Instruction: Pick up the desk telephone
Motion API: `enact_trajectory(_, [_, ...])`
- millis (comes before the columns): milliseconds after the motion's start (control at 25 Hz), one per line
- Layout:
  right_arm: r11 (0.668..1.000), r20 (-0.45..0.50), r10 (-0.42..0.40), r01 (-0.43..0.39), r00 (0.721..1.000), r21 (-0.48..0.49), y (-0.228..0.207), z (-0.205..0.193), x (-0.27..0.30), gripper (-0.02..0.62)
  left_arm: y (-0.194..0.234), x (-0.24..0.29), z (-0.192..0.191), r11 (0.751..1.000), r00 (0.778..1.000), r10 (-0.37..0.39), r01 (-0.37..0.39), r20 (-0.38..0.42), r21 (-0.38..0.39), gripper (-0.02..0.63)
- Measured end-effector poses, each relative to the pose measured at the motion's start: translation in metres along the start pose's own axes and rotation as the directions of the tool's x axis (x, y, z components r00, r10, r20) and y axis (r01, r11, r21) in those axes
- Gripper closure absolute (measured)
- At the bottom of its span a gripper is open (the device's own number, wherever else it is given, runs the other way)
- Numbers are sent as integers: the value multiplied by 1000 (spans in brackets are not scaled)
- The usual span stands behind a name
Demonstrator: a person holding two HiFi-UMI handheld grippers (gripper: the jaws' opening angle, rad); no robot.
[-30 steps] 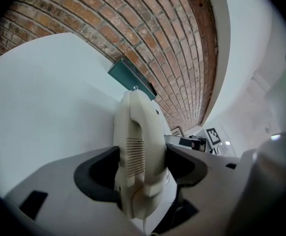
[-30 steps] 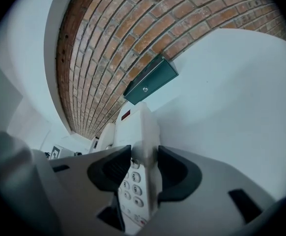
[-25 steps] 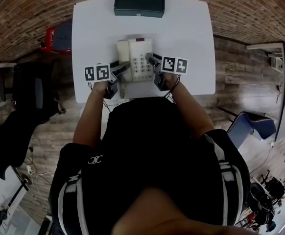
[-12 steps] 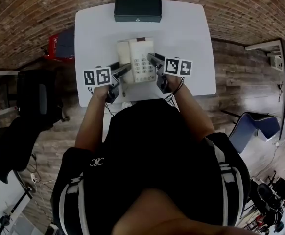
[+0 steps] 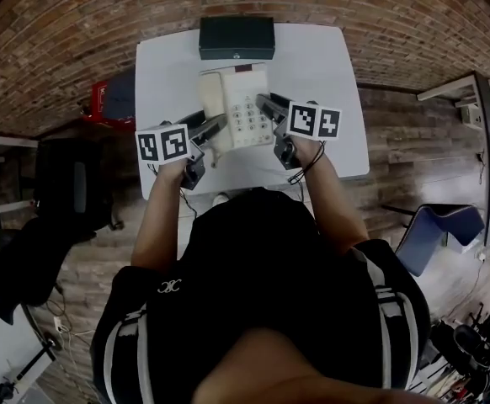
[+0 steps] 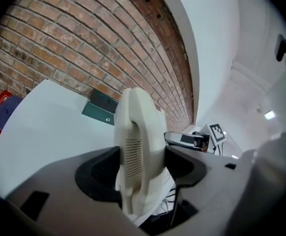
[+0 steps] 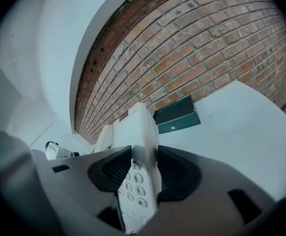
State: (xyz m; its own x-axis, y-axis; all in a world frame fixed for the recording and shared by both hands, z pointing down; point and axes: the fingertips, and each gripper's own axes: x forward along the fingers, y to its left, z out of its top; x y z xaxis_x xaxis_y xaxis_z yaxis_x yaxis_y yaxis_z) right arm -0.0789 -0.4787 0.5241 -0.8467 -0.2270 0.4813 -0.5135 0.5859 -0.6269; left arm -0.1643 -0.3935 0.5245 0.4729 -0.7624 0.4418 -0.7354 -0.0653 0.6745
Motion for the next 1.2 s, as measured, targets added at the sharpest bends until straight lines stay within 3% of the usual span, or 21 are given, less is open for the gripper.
enact_trajectory(560, [997, 159, 12, 0, 987, -77, 72, 76, -47, 446, -64, -48, 75, 994, 990, -29, 14, 140, 110, 318])
enact_trajectory(1200, [997, 178, 17, -4, 984, -72, 78, 71, -49, 449, -68, -56, 73, 990, 991, -4, -16, 135, 141, 319])
